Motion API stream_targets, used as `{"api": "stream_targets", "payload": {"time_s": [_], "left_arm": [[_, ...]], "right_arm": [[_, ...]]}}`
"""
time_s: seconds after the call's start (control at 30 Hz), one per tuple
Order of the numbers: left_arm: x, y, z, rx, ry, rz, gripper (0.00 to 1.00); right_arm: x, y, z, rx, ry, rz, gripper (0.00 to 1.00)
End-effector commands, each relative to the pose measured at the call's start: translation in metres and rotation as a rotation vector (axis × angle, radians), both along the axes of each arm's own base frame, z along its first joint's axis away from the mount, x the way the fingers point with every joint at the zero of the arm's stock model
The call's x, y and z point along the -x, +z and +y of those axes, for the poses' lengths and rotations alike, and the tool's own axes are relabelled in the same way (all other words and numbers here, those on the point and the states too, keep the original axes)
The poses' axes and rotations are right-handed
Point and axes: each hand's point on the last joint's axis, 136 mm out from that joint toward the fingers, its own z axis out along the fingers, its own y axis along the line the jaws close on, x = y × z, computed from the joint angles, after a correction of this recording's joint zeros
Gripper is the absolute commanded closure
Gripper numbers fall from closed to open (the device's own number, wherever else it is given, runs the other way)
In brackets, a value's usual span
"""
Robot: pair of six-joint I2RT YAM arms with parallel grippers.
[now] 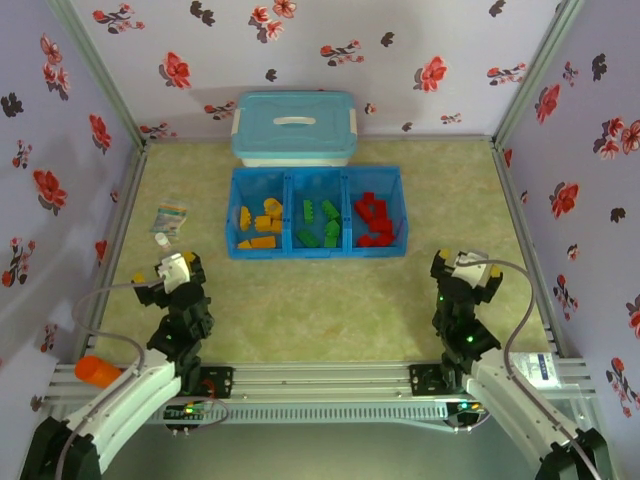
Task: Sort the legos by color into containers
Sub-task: Reset both arms
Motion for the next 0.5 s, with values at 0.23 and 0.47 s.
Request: {"api": "stream_targets", "payload": {"time_s": [0.23, 0.47], "left_arm": [[-0.019, 0.004, 0.002, 0.044, -0.002, -0.041, 0.0], [-0.029, 0.001, 0.007, 0.059, -0.009, -0.043, 0.0]], "right_arm": [[-0.012, 0.005, -0.005, -0.041, 0.001, -0.093, 0.01], [-0.023, -0.001, -0.009, -0.071, 0.009, -0.088, 0.01]]}}
